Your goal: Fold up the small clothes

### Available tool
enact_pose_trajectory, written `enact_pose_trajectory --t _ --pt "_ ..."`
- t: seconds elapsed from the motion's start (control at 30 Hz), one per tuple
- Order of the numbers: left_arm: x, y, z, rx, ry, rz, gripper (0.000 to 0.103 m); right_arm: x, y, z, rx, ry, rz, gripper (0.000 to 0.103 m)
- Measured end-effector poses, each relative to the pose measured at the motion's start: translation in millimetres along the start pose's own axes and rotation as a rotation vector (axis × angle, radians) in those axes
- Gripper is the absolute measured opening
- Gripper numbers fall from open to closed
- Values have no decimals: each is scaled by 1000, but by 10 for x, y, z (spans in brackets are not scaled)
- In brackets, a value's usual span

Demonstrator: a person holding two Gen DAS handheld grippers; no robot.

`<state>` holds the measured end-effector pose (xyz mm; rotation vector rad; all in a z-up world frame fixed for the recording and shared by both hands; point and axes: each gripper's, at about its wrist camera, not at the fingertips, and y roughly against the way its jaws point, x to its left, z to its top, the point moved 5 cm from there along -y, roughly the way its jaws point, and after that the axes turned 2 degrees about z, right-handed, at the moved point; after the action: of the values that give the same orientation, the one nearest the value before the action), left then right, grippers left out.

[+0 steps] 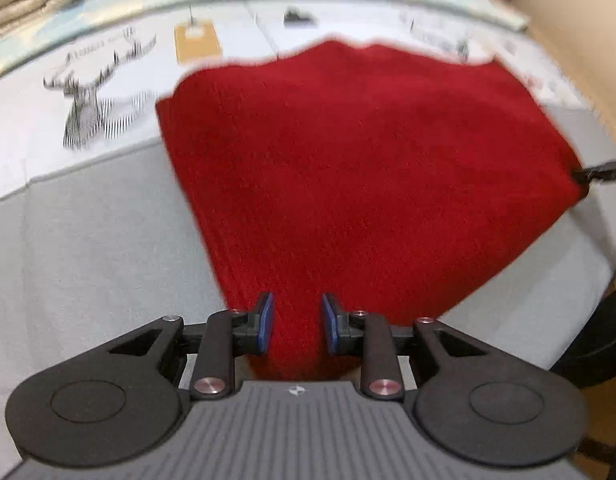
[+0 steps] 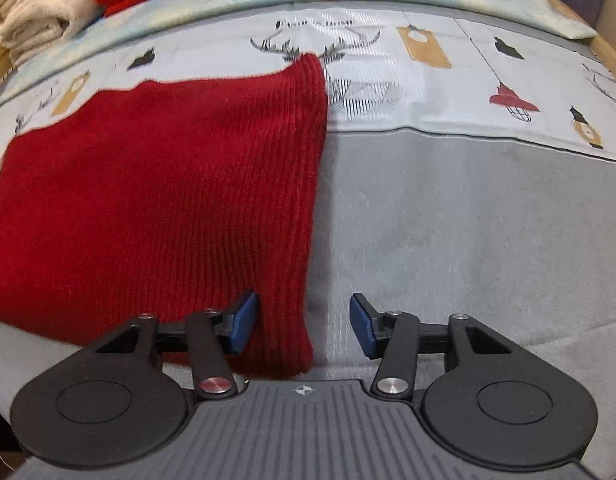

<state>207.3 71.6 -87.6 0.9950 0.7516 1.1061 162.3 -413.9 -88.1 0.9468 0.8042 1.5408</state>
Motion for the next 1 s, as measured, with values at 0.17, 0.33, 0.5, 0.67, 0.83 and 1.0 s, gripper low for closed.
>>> enact_pose_trajectory --t 0.17,0.33,0.5,0.67,0.83,1.0 --pt "-14 33 -26 -15 -27 40 34 50 31 -21 -2 11 -14 38" --pt "-44 185 100 -111 -8 -7 37 17 230 66 -103 -37 4 38" --pt "-78 -89 42 30 -32 48 46 -79 32 -9 -3 -58 -68 45" --pt "-29 -4 104 -8 9 53 54 62 120 43 -55 -3 -100 46" --pt "60 142 190 -87 54 73 55 84 337 176 -199 -7 -166 48" --pt "138 341 283 -189 136 72 58 105 614 288 -362 -18 -219 48"
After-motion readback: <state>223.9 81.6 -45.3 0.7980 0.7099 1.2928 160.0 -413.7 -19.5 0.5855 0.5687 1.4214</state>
